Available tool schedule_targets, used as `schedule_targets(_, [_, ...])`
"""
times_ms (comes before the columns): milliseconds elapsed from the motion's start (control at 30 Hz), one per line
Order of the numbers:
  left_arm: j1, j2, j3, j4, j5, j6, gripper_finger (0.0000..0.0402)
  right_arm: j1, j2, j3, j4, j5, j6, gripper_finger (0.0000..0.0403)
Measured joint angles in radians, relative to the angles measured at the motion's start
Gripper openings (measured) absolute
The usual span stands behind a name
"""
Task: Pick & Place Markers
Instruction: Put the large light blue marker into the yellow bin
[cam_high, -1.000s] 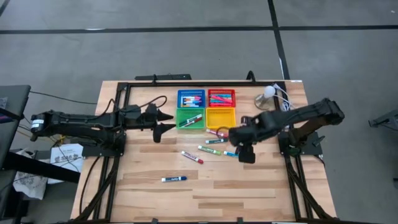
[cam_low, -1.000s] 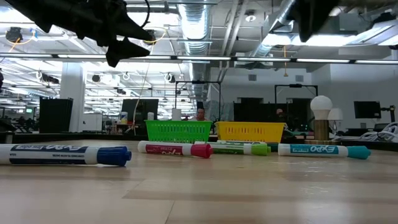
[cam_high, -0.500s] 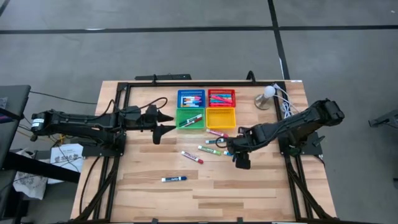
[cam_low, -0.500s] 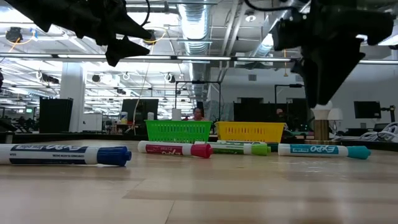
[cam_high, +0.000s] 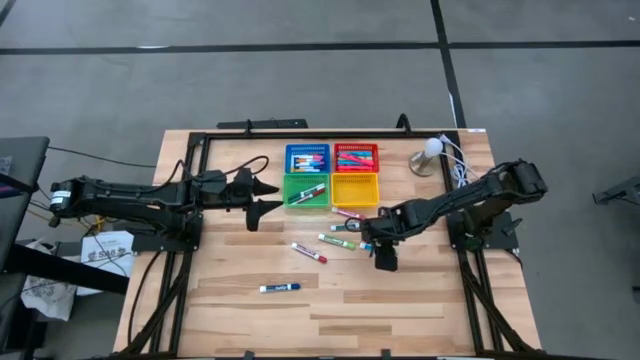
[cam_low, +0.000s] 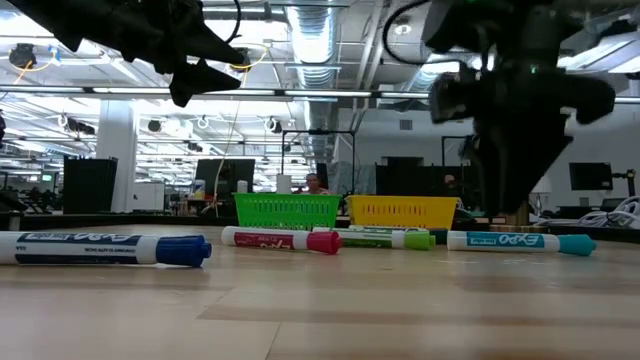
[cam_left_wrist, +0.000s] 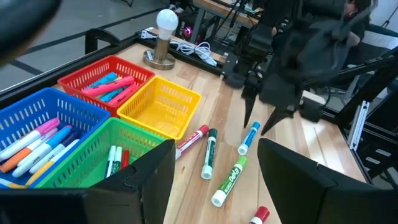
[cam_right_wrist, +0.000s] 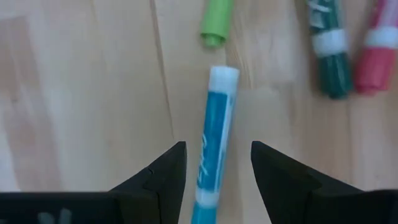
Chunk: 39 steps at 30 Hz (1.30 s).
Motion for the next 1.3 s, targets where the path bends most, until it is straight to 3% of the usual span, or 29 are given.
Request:
schedule_targets(400, [0.0, 0.002, 0.0, -0.006, 0.0, -0.002, 0.0227, 0.001, 0.203, 0.012, 0.031, 0.029, -0.035, 0.0169])
schedule_targets(967, [0.0, 0.002, 0.0, -0.006, 0.0, -0.001, 0.0227, 0.002, 0.133, -0.001, 0.042, 0.052, -0.025, 0.0052])
schedule_targets(1300, [0.0, 0.003, 0.0, -0.006, 0.0, 0.0, 0.0227, 0.001, 0.029, 0.146, -0.212, -0.006, -0.015, 0.0068])
